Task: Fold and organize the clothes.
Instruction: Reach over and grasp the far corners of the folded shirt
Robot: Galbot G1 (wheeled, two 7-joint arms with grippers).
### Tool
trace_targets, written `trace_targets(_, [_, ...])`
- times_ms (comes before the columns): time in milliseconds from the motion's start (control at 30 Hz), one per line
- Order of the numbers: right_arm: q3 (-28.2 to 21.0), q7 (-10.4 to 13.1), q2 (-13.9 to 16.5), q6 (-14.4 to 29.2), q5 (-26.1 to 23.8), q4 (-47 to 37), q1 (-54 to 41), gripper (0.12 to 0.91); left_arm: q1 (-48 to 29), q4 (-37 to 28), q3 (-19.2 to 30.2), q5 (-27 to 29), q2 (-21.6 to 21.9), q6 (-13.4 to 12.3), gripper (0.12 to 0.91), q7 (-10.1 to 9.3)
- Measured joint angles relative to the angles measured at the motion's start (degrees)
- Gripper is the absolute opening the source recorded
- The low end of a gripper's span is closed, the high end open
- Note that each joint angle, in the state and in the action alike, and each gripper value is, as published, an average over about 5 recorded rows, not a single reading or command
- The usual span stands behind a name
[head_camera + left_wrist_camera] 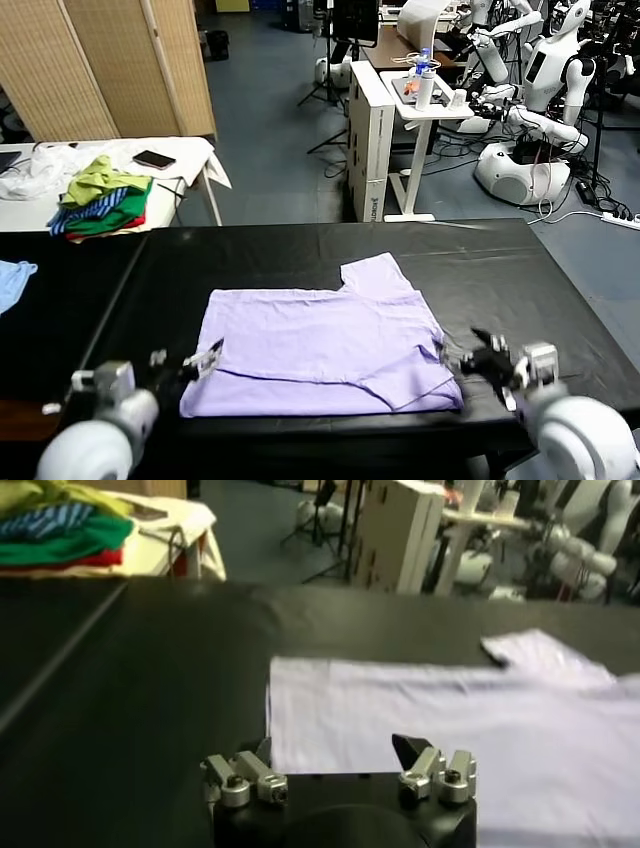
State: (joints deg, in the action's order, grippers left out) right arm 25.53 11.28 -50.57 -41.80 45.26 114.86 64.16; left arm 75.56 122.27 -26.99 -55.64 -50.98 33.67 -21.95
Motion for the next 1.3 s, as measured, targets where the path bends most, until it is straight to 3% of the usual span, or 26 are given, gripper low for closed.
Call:
trace_targets(267, [-8.65,0.35,-2.86,-0.35,0.3,-12.14,-13.38,0.907,-17.15,-13.16,10.26,-1.31,-0.51,1.44,0.907,1.03])
trace_targets(533, [-14.1,-2.87,-5.78,-0.38,-0.15,-21.43,-20.75,0.907,-26.94,-22.99,16.1,-0.55,-1.29,2.0,0.907,2.57])
trace_targets(800, [-18.23,-3.76,-7.96,-0.38,-0.58,-27.26,-25.67,0.907,-28.45,-27.48,17.2,0.93,-1.4,3.16,0.907,2.18])
trace_targets(1067, [-20.5,-4.2,-9.04,0.23,-1.44,-30.04,-27.63,0.906,-26.38,-27.4,15.38,-0.78,-0.52,4.14,0.907,1.85])
trace_targets(1300, [-21.19,-4.73,-9.69,0.65,-2.05,-31.49,-28.04,0.799,-24.5,-27.04,13.78,-1.72,-0.04,4.28,0.859,1.86])
